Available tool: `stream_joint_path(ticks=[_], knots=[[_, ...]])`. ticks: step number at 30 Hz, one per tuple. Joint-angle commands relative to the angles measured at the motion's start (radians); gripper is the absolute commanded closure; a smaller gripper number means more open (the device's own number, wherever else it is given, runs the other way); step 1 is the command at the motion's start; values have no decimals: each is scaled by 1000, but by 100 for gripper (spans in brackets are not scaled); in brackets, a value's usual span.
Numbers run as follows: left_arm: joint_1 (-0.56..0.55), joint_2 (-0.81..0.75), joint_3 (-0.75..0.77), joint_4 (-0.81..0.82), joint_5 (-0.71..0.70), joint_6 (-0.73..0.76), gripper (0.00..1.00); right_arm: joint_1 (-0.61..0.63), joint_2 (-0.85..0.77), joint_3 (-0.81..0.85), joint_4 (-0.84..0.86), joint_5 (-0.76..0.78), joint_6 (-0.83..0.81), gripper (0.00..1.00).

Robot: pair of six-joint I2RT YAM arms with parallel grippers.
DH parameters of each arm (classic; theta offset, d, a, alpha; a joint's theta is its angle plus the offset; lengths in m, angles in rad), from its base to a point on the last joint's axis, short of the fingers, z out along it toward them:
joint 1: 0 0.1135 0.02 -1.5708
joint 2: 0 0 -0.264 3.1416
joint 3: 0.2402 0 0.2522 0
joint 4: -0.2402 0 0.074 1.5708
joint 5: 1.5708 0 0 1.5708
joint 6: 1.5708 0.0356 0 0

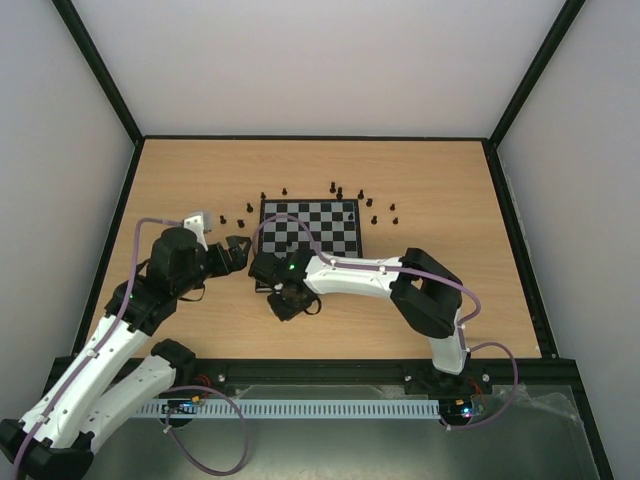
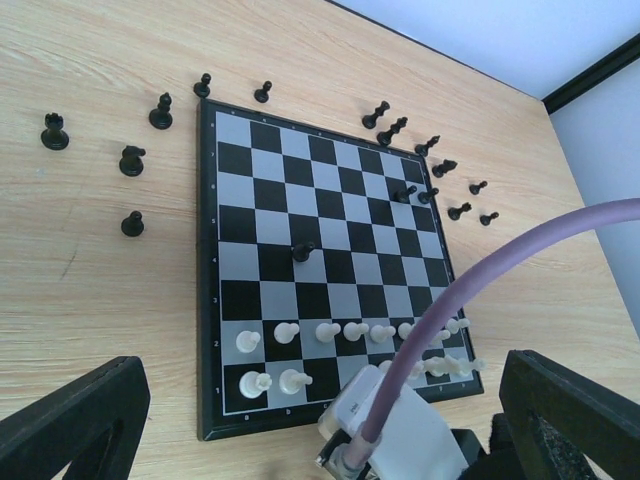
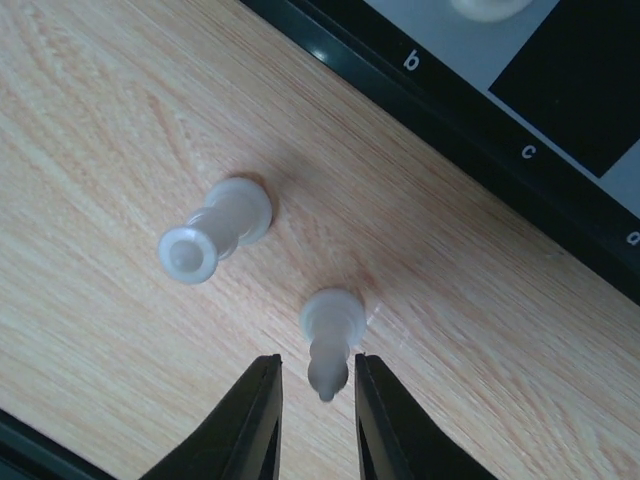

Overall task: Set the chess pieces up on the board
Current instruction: Pick up the chess piece at the center of the board, then place the chess piece on the chessboard.

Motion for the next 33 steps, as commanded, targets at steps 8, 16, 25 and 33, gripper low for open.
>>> stream_joint_path(ticks=[8, 16, 25, 33], knots=[[6, -7, 34, -26, -15, 1, 1, -19, 4, 29, -43, 45, 2, 97], [6, -10, 42, -28, -13, 3, 1, -85, -30, 89, -103, 94, -27, 97], [6, 1, 43, -24, -10, 9, 1, -155, 25, 165, -106, 93, -75, 97], [7, 6, 40, -19, -12, 11, 1, -161, 92, 228, -125, 78, -98, 96]])
